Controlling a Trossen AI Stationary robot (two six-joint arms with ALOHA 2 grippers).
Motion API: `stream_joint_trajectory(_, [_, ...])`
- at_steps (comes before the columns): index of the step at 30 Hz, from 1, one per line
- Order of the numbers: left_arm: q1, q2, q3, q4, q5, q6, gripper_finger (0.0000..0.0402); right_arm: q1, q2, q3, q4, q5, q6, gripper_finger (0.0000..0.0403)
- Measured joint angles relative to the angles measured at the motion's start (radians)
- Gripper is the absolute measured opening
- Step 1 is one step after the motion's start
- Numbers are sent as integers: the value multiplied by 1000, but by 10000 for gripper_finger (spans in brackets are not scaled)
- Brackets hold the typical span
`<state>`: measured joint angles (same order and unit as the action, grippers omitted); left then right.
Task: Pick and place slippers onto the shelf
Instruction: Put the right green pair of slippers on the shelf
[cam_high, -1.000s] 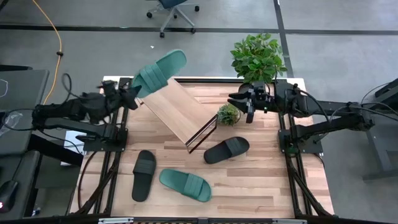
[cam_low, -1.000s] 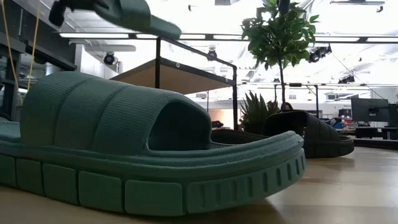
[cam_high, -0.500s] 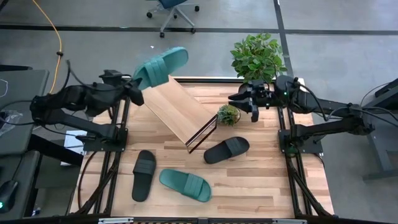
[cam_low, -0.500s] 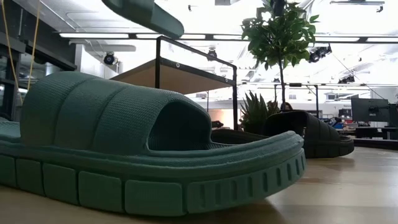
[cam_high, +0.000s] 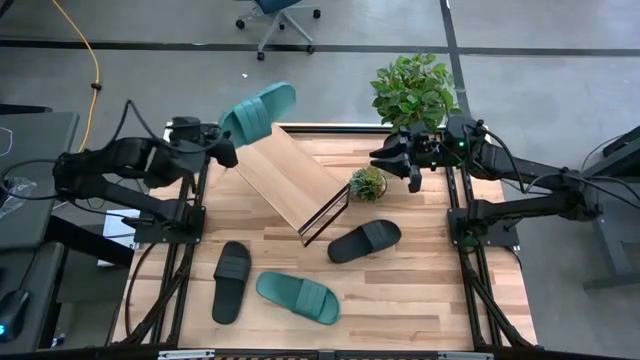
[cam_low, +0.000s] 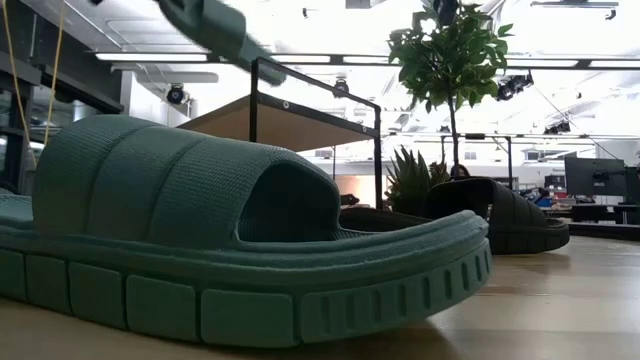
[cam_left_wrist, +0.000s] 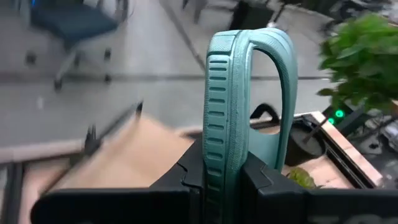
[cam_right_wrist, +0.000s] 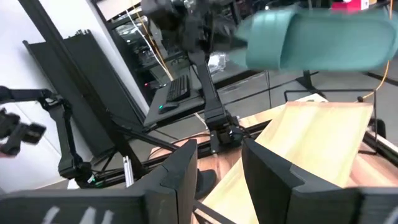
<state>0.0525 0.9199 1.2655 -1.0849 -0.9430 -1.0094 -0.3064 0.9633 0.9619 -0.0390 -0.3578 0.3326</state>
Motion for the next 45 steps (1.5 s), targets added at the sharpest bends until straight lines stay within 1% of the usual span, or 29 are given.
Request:
stream_joint_trajectory(3, [0, -1, -53, -43, 43, -167, 26, -12, -6, 0, -2, 1, -21, 119])
stream_joint_trajectory(5, [-1, -6, -81, -42, 56, -221, 26, -12, -11, 0, -1, 2, -32, 119])
stream_joint_trajectory(8, [-1, -20, -105, -38, 40, -258, 26, -15, -16, 0, -3, 2, -46, 119])
stream_joint_trajectory(13, [-1, -93, -152, -40, 5, -279, 26, -17, -16, 0, -4, 6, -64, 119])
stream_joint_trajectory(16, [0, -154, -191, -10, 3, -275, 26, -24, -16, 0, -6, 5, -65, 119])
stream_joint_trajectory(22, [0, -235, -330, 184, 3, -233, 26, -43, -16, 0, -6, 4, -72, 119])
stream_joint_trajectory(26, [-1, -278, -459, 304, 5, -270, 26, -50, -16, 0, -6, 1, -71, 119])
stream_joint_trajectory(30, [-1, -330, -566, 387, -11, -309, 26, -50, -16, 0, -10, 1, -54, 119])
stream_joint_trajectory(36, [-1, -432, -659, 396, -12, -386, 26, -50, -16, 0, -21, 1, -42, 119])
stream_joint_trajectory(45, [0, -586, -726, 310, 76, -396, 26, -50, -16, 0, -21, 6, -42, 119])
